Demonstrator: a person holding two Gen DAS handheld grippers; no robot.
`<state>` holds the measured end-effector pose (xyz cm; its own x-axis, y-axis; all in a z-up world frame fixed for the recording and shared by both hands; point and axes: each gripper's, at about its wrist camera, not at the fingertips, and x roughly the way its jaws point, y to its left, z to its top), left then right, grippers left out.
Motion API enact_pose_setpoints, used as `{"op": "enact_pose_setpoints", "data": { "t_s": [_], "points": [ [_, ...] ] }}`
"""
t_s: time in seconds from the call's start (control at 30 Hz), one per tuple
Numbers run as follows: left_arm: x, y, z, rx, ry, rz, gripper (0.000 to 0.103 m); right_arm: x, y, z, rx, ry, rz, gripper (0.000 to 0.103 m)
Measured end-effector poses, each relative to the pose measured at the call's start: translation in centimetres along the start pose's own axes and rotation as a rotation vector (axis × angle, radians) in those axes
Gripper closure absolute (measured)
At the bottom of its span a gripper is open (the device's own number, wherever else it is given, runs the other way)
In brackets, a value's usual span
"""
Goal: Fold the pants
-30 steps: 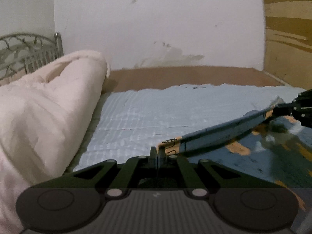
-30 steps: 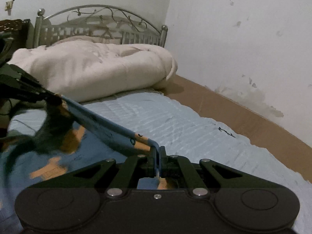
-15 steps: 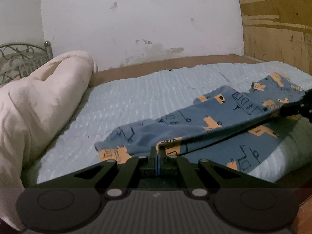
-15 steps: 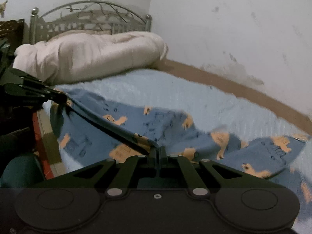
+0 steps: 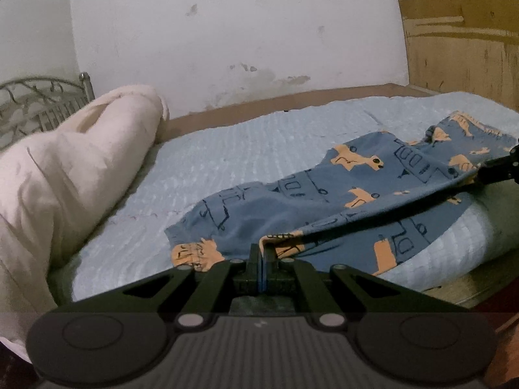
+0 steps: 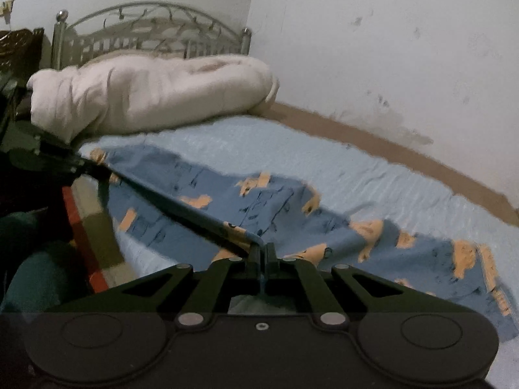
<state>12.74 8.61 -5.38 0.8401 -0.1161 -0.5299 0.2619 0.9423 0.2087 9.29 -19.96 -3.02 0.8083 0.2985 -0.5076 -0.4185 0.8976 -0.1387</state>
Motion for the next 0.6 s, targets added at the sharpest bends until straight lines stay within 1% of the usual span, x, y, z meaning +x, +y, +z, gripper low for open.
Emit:
{"op": "enact_pose_setpoints", "data": {
  "t_s": [0.07, 0.17, 0.23, 0.27, 0.3, 0.33, 0.37, 0.4, 0.43, 0.47, 0.5, 0.53, 0.57, 0.6],
  "points": [
    [0.2, -0.2, -0.2, 0.015, 0.015, 0.000, 0.103, 0.3, 0.3, -0.3, 0.007, 0.010, 0.012, 0.103],
    [0.5, -0.2, -0.5, -0.024, 0.042, -0.010, 0.103, 1.0, 0.9, -0.9, -0.020, 0.044, 0.015, 0.103],
    [0.3, -0.2, -0.5, -0.061, 0.055, -0.015, 0.096, 1.5, 0.7, -1.5, -0.003, 0.061, 0.024, 0.103],
    [0.0, -0.3, -0.5, -0.076, 0.058, -0.021, 0.078, 1.5, 0.6, -1.7, 0.005, 0.060, 0.025, 0.102],
    [-0.2, -0.5, -0.4, -0.095, 0.062, -0.029, 0.050, 1.4, 0.5, -1.8, 0.013, 0.051, 0.025, 0.100],
    [-0.6, -0.7, -0.3, -0.115, 0.054, -0.035, 0.039, 1.2, 0.4, -1.7, 0.023, 0.038, 0.026, 0.092],
    [-1.0, -1.0, -0.1, -0.133, 0.034, -0.037, 0.025, 1.1, 0.2, -1.7, 0.032, 0.026, 0.028, 0.087],
    [-1.4, -1.4, 0.1, -0.142, 0.016, -0.037, 0.016, 0.9, -0.1, -1.6, 0.041, 0.017, 0.030, 0.073],
    [-1.6, -1.9, 0.4, -0.144, 0.001, -0.038, 0.012, 0.7, -0.4, -1.6, 0.053, 0.010, 0.032, 0.057],
    [-1.7, -2.4, 0.7, -0.144, -0.011, -0.040, 0.004, 0.4, -1.0, -1.6, 0.078, -0.003, 0.031, 0.048],
    [-1.8, -3.0, 1.1, -0.144, -0.028, -0.044, 0.001, 0.1, -1.6, -1.7, 0.105, -0.012, 0.029, 0.032],
    [-1.7, -3.6, 1.5, -0.142, -0.046, -0.051, 0.001, -0.2, -2.4, -1.8, 0.135, -0.019, 0.025, 0.018],
    [-1.5, -4.3, 2.1, -0.138, -0.057, -0.062, 0.001, -0.5, -3.3, -2.0, 0.165, -0.026, 0.012, 0.014],
    [-1.1, -5.1, 2.7, -0.133, -0.063, -0.076, 0.001, -0.7, -4.2, -2.1, 0.191, -0.032, -0.008, 0.006]
  ]
}}
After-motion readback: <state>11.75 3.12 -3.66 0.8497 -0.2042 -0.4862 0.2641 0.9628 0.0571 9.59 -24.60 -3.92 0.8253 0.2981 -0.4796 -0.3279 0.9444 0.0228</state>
